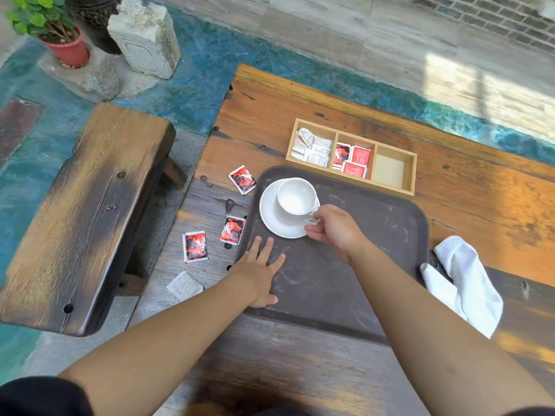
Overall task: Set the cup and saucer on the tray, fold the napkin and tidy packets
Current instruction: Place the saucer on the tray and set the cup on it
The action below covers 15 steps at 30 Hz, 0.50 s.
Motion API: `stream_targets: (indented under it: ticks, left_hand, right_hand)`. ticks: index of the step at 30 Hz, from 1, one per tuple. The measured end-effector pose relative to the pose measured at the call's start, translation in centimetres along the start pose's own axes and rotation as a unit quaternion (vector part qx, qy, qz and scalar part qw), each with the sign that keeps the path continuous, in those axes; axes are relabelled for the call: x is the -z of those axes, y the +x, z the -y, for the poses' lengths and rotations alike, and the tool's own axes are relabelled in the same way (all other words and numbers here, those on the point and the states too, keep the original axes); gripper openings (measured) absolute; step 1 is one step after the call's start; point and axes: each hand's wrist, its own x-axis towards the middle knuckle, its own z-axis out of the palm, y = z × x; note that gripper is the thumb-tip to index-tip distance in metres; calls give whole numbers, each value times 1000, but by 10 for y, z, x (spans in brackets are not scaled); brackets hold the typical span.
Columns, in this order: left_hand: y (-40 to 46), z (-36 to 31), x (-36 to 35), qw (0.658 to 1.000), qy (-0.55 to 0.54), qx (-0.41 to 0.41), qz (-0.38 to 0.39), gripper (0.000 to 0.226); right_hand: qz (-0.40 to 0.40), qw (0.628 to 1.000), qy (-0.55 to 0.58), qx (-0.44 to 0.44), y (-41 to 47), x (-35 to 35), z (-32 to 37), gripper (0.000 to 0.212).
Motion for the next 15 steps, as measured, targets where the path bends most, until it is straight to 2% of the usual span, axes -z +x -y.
stream_targets:
  ticks: [4, 7, 10, 13, 15]
  left_hand:
    - [-1, 4, 12, 999, -53, -7, 7, 90]
    - [-3, 12, 27, 994, -105, -20, -25, 81]
    - [-3, 25, 46, 980, -185, -15, -70, 65]
    - [3, 40, 66, 952, -273, 22, -138, 32]
    - [11, 49, 78, 933, -296, 41, -198, 26]
  right_hand:
    - [-1, 1000, -17, 3, -1, 2, -2, 15]
    - [-2, 999, -38, 8, -3, 2, -1, 15]
    - [-8, 998, -57, 20, -6, 2, -1, 14]
    - [-18, 997, -68, 30, -7, 3, -1, 16]
    - [-21, 994, -92, 47, -8, 4, -1, 23]
